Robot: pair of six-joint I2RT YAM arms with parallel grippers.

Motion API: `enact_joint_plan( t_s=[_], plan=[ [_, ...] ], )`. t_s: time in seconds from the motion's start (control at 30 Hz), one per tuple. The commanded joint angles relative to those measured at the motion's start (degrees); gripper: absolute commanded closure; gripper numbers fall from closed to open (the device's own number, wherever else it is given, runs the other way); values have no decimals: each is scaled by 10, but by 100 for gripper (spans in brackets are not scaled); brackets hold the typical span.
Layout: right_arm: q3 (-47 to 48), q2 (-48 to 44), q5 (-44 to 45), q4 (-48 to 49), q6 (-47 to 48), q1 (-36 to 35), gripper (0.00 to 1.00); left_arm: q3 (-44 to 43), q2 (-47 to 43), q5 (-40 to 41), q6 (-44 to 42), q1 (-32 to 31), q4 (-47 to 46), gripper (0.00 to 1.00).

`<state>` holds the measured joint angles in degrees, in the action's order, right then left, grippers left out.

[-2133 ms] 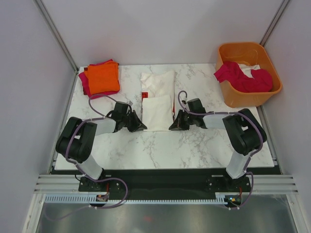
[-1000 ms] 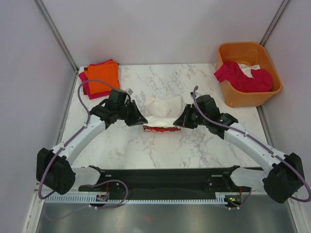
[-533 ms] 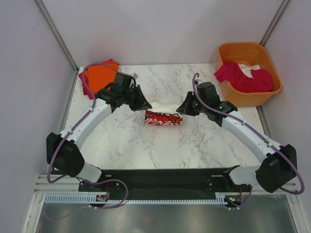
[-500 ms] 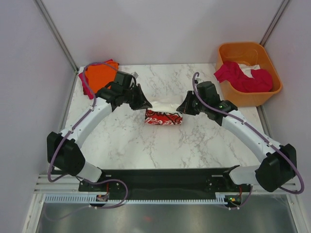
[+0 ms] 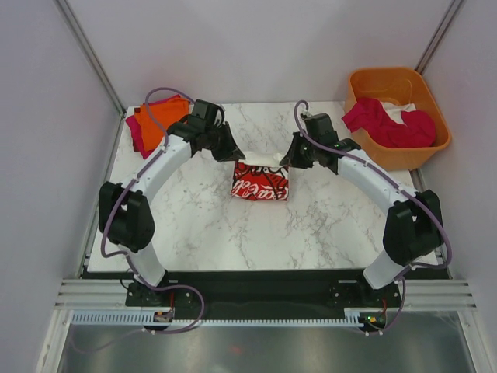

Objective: Fold and stack the t-shirts
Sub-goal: Fold the tshirt

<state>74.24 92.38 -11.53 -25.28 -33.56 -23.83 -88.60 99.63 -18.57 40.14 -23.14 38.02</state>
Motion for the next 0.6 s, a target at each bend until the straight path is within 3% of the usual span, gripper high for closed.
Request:
enact_joint_plan(
  t_s=[0.0,0.57],
  plan=[
    [48,28,-11,12,12,9,100,-47,28,-17,-25,15,-1,97],
    [149,174,-49,22,4,43,100,-202,213,-78,-43,60,11,97]
  ],
)
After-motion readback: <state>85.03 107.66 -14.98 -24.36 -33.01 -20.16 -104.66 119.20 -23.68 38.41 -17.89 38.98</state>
